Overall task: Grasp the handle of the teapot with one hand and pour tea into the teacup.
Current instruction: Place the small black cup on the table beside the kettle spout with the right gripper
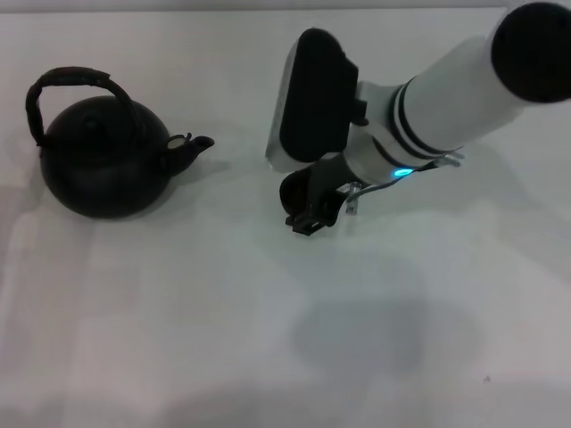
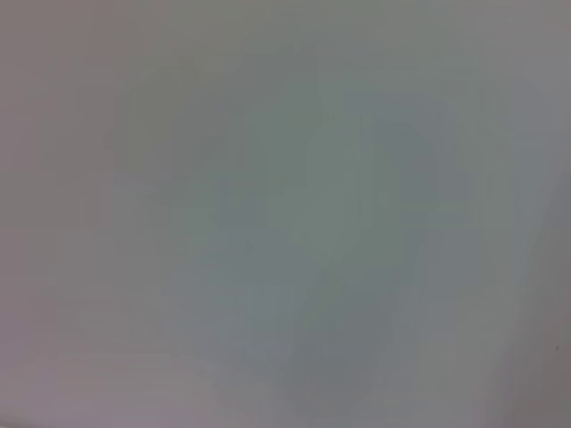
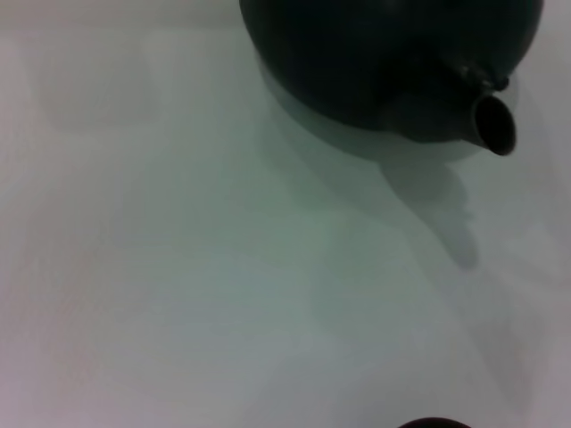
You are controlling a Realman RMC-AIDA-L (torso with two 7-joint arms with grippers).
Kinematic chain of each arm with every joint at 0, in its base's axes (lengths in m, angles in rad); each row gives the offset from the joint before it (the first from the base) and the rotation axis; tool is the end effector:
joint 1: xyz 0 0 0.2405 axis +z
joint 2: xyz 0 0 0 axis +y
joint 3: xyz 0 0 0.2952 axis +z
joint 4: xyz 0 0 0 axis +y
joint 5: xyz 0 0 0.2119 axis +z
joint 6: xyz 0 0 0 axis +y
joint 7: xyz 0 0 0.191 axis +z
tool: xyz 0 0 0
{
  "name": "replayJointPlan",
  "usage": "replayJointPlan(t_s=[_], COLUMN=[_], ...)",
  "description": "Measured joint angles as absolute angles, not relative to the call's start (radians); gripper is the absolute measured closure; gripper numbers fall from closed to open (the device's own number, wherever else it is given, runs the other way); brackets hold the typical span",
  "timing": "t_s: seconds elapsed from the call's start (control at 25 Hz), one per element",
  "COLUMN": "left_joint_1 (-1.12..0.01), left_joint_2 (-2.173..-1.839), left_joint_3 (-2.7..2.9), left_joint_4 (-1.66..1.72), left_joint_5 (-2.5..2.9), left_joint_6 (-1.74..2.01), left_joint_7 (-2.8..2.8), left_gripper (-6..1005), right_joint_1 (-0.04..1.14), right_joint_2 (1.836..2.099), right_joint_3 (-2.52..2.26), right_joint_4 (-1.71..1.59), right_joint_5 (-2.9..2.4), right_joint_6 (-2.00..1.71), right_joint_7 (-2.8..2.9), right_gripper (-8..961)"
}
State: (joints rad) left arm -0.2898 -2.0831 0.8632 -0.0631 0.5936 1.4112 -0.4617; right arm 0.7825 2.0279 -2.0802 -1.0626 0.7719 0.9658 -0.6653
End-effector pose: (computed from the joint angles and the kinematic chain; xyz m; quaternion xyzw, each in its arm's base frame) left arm -0.4119 0.3060 -0.0177 -0.6297 -0.3307 -0.3593 0.6042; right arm 0.1844 0.3853 -0.1864 -0.9713 0.0449 -0.1909 0.1348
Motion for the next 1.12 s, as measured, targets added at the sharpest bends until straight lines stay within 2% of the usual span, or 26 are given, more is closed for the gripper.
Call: replayJointPlan(t_s=[1.12], left_joint_1=[-0.295], left_joint_2=[-2.083], left_joint_3=[0.864], left_joint_4=[-0.068], left_joint_5=[0.594], left_joint_6=[1.411], left_joint_7=[-0.462], left_gripper=[167], right_joint_1=[0.772], right_joint_2=[2.028], right_joint_3=[-2.145], right_joint_4=[-1.052], right_joint_5=[0.792], right_joint_6=[0.912], right_joint_7=[-0.655], right_gripper=[135])
